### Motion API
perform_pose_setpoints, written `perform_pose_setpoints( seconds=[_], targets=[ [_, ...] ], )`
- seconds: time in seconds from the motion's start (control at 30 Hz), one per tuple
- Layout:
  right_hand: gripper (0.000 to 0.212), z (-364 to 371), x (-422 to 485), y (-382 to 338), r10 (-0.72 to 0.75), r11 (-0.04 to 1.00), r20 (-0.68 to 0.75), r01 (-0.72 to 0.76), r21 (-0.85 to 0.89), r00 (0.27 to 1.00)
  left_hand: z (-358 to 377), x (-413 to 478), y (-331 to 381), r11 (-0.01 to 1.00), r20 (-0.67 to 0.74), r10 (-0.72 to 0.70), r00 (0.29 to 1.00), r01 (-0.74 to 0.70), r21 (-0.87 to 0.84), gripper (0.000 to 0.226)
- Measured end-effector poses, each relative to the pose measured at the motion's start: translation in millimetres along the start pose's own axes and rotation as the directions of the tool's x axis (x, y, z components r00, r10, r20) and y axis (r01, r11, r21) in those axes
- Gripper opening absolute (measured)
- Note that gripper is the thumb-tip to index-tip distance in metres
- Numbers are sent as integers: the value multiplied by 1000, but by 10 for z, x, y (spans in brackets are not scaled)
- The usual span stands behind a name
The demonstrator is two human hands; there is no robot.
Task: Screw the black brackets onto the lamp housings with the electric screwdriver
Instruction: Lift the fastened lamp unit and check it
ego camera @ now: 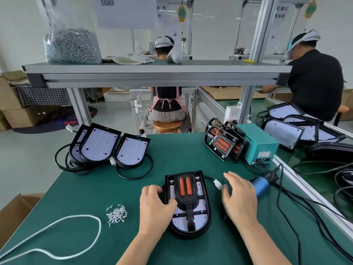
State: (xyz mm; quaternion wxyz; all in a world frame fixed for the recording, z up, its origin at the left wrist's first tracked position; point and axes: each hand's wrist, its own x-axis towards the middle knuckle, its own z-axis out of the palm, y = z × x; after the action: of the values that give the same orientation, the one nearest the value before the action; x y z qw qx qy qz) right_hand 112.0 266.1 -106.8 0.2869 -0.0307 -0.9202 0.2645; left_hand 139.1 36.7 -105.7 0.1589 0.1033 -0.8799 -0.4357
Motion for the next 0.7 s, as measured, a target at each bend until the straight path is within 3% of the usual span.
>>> perform_pose_setpoints(
  seconds=[0.1,0.2,0.33,0.47,0.57,0.63,0.7],
  targets=[
    [42,29,86,-102,19,976,163,17,-217,986,3,-4,-21,998,-9,27,1000,-27,54,20],
    [52,63,223,-198,91,916,277,28,-399,956,7,-5,-10,997,-8,24,1000,-24,67,32],
    [26,97,258,-302,100,913,349,54,-405,932,-1,-17,-20,998,-17,24,1000,-23,64,39],
    [7,100,150,-332,82,973,329,-4,-230,941,-3,-6,-2,999,-39,5,999,-3,54,40],
    [32,65,76,-420,83,991,463,-122,54,882,-3,2,3,998,-49,-8,999,11,55,41],
    [33,46,18,-496,142,920,560,-317,228,816,0,0,3,998,-48,-13,999,15,56,40],
    [44,-5,-22,-540,192,768,643,-522,371,741,3,-6,-2,998,-48,-13,999,16,62,40]
  ],
)
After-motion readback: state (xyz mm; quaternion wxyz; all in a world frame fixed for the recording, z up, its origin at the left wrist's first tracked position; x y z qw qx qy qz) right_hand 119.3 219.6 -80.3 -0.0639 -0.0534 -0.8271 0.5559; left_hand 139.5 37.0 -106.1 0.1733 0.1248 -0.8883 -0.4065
